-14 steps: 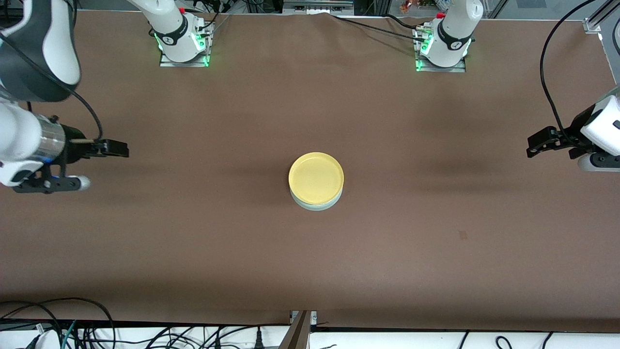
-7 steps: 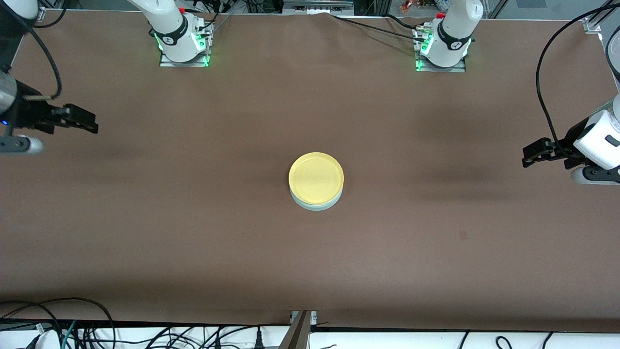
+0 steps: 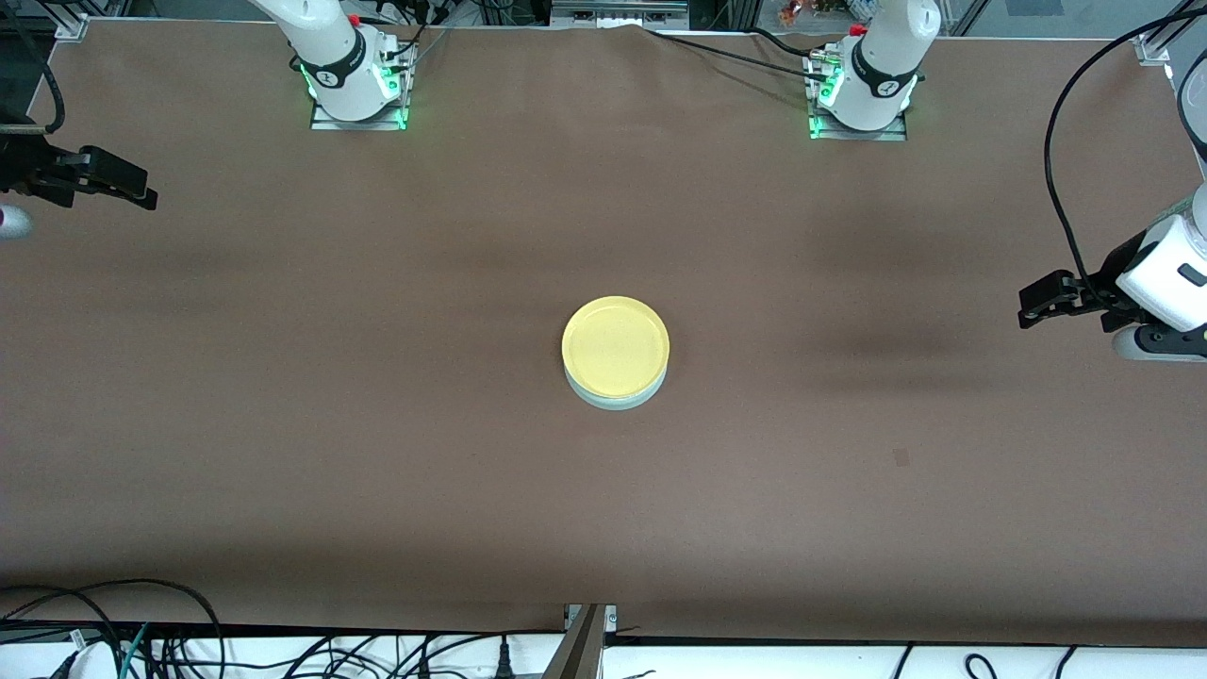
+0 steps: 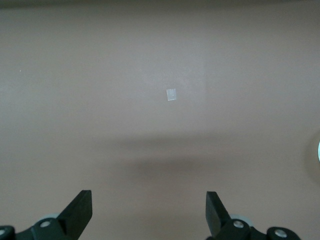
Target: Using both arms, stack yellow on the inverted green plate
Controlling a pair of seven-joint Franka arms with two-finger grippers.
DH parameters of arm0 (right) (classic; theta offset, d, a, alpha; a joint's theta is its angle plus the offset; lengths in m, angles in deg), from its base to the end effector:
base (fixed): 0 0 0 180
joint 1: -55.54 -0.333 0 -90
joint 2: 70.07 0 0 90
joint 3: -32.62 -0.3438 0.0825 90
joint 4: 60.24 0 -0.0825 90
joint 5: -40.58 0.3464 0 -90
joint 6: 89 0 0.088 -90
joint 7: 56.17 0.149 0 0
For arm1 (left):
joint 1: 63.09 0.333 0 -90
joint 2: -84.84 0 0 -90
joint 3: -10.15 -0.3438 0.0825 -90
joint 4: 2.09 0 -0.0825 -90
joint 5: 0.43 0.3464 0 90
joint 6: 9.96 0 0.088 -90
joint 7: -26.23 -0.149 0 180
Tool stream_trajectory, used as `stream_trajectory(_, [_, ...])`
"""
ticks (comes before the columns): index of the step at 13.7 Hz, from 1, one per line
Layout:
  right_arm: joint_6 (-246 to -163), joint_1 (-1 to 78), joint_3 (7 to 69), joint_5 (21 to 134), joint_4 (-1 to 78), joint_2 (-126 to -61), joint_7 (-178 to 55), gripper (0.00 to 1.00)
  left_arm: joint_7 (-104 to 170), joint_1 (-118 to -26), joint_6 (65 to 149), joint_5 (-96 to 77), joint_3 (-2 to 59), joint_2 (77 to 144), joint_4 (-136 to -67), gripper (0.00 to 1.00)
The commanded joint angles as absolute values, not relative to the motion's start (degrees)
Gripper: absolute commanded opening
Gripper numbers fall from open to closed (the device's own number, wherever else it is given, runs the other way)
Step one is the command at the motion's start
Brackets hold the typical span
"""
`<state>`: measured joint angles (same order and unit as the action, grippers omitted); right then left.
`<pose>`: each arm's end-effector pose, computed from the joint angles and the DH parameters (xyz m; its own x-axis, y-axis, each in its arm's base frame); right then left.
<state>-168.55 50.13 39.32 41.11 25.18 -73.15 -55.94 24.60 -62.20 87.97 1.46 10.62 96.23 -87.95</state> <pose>0.5086 -0.0082 0.6027 0.9876 -0.0254 -0.1552 -0.0261 -0.9997 -0.0024 0.5925 0.0092 0.5440 0.9996 -0.0255 0.0109 -0.0251 -0.9992 -0.0314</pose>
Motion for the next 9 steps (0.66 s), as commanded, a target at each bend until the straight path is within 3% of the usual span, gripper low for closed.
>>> stream_trajectory(1, [-166.8, 50.2, 38.9, 40.5, 22.0, -75.0, -56.5, 1.0, 24.2, -62.5, 87.8, 2.8, 10.8, 97.0, -86.0, 1.0])
stream_trajectory(9, [-167.1, 50.0, 38.9, 40.8, 21.9, -75.3, -56.4, 1.0, 24.2, -62.6, 87.8, 2.7, 10.9, 97.0, -85.6, 1.0])
